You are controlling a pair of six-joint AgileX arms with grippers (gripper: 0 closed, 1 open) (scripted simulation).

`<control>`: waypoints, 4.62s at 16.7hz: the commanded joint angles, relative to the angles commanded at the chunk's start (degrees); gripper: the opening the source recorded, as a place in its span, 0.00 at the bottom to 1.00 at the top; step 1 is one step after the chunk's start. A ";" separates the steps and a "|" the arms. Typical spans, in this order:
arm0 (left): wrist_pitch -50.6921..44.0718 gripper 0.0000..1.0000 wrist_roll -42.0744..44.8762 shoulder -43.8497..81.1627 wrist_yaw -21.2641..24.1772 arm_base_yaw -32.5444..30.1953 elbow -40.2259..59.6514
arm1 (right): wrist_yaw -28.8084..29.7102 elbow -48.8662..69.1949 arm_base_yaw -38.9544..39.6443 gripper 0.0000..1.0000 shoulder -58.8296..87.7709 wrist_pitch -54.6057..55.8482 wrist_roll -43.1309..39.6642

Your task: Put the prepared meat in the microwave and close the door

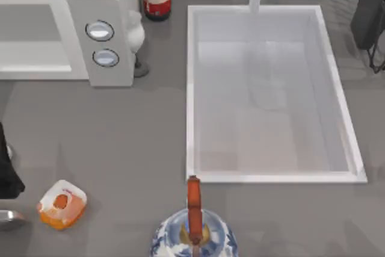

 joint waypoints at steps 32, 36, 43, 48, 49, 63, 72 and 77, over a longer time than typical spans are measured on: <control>-54.40 1.00 15.36 88.72 -0.42 -17.13 53.25 | 0.00 0.00 0.00 1.00 0.00 0.00 0.00; -54.25 1.00 15.18 88.48 -0.32 -17.02 53.04 | 0.00 0.00 0.00 1.00 0.00 0.00 0.00; -47.27 1.00 10.53 91.71 -0.54 -21.92 49.07 | 0.00 0.00 0.00 1.00 0.00 0.00 0.00; -36.51 1.00 13.72 98.54 -0.35 -18.73 44.99 | 0.00 0.00 0.00 1.00 0.00 0.00 0.00; -35.14 1.00 14.61 98.93 -0.41 -17.91 44.01 | 0.00 0.00 0.00 1.00 0.00 0.00 0.00; -33.82 0.40 15.80 99.22 -0.41 -16.86 43.17 | 0.00 0.00 0.00 1.00 0.00 0.00 0.00; -33.82 0.00 15.80 99.22 -0.41 -16.86 43.17 | 0.00 0.00 0.00 1.00 0.00 0.00 0.00; -36.99 0.00 15.01 95.31 0.75 -17.38 45.09 | 0.00 0.00 0.00 1.00 0.00 0.00 0.00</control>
